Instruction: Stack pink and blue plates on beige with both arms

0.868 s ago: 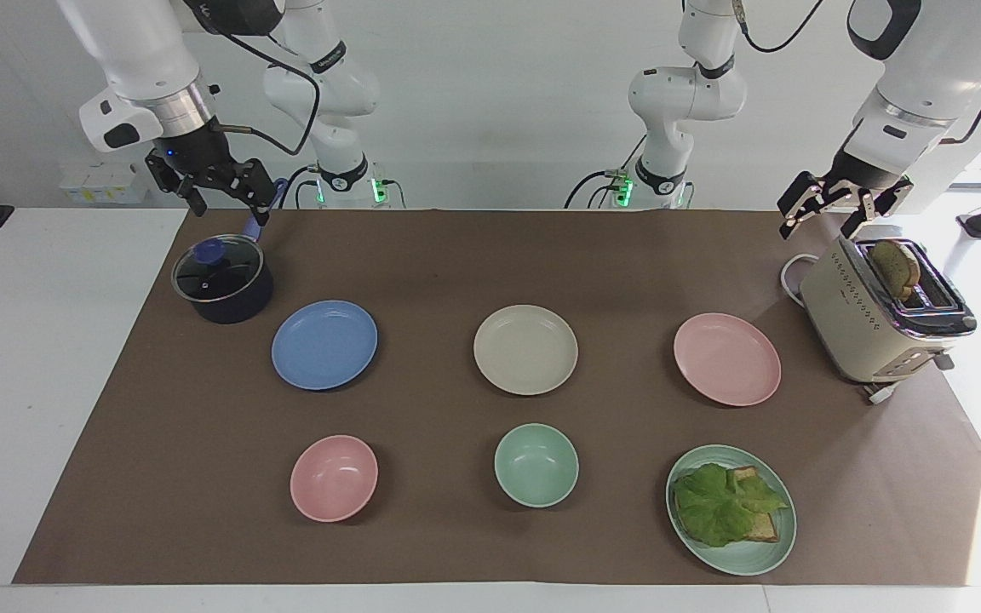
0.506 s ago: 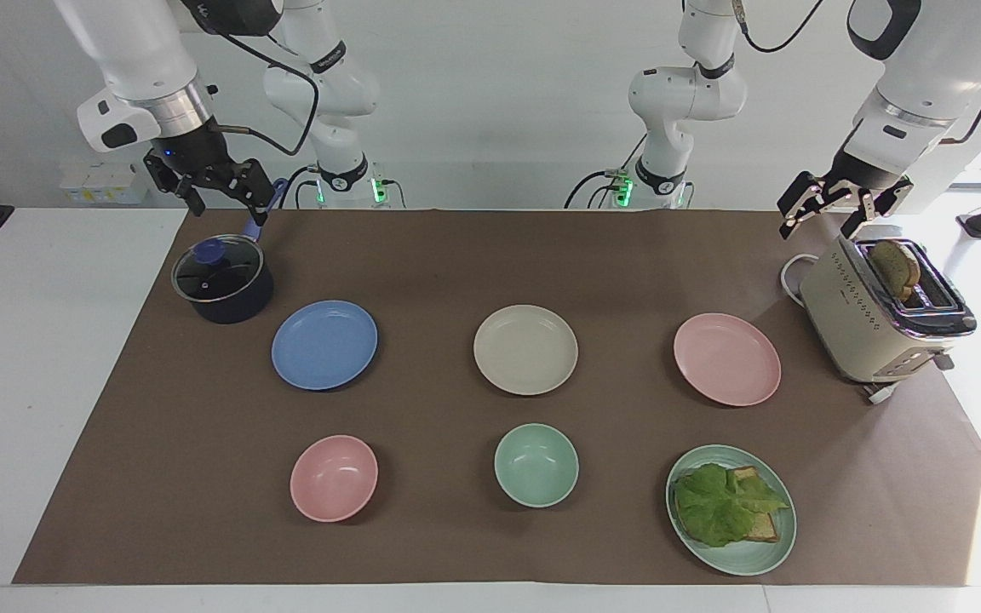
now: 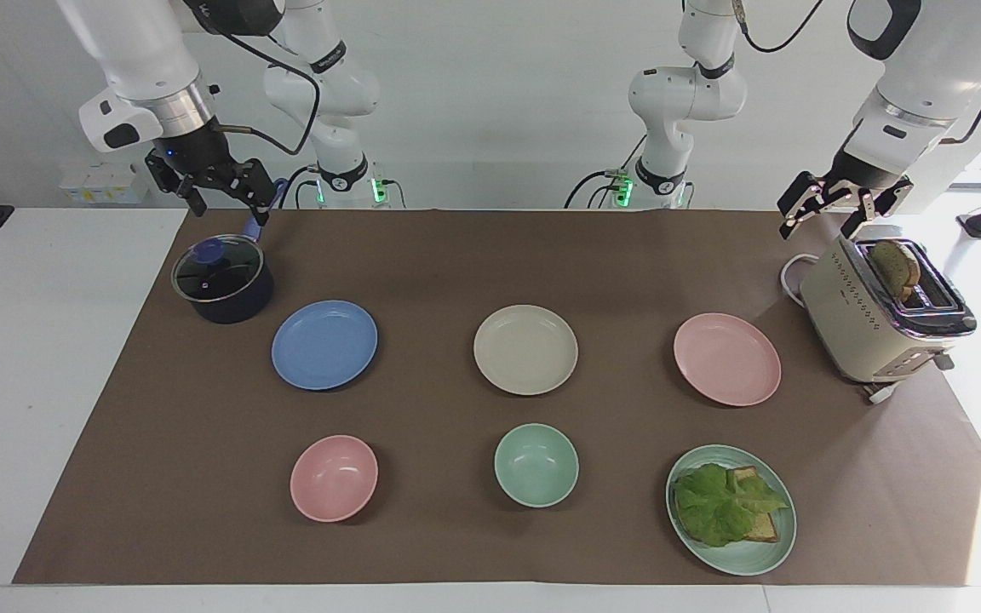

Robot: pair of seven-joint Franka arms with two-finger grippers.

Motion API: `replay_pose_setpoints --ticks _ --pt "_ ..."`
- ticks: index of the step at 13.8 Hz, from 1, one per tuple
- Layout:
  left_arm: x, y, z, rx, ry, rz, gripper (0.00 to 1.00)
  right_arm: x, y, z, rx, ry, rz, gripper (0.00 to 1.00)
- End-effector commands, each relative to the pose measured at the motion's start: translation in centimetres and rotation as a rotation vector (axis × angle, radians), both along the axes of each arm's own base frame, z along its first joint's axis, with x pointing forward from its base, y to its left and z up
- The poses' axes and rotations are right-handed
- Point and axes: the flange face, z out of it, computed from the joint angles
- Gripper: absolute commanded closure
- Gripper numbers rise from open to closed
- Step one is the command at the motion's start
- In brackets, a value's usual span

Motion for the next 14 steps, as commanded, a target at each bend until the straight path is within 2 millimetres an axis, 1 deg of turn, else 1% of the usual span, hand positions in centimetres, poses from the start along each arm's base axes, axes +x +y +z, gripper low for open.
replay_pose_setpoints --ticks 1,6,9,11,14 --pt "-0.6 0.2 0.2 -0.011 0.007 0.009 0.0 -0.4 -0.2 0.1 0.017 -0.013 0.026 0.0" --pt "-0.6 0.2 0.2 -0.011 0.007 0.009 0.0 -0.1 -0.6 0.2 0.009 -0.04 0.014 0.0" --pt "-0.6 0.2 0.2 -0.011 0.007 0.009 0.0 -0.1 -0.1 0.1 0.008 -0.036 0.023 0.0" --pt "-0.6 0.2 0.2 -0.011 0.007 0.009 0.0 -0.5 0.8 0.3 0.006 -0.023 0.033 0.0" --pt "-0.6 0.1 0.3 -0.011 0.006 0.008 0.0 -0.3 0.7 0.0 0.007 -0.019 0.026 0.0"
